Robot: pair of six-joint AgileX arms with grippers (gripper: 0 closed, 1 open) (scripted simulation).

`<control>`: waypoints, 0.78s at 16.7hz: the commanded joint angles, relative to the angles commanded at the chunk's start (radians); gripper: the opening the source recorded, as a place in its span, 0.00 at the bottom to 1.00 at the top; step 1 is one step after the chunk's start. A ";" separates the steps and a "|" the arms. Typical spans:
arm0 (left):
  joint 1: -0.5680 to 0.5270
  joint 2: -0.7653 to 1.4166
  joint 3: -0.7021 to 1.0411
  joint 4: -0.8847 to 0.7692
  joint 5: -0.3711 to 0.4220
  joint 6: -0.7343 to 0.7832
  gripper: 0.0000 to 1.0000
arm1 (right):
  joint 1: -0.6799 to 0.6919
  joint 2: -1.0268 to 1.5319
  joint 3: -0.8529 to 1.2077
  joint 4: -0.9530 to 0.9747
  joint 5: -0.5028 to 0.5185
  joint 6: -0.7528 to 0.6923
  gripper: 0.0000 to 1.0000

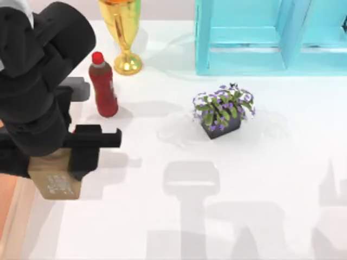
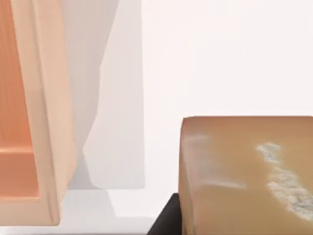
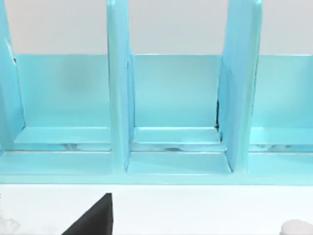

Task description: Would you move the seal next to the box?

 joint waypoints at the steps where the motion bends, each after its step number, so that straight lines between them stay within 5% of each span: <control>1: 0.039 -0.043 -0.037 -0.011 0.001 0.039 0.00 | 0.000 0.000 0.000 0.000 0.000 0.000 1.00; 13: 0.108 -0.103 -0.202 0.080 0.005 0.107 0.00 | 0.000 0.000 0.000 0.000 0.000 0.000 1.00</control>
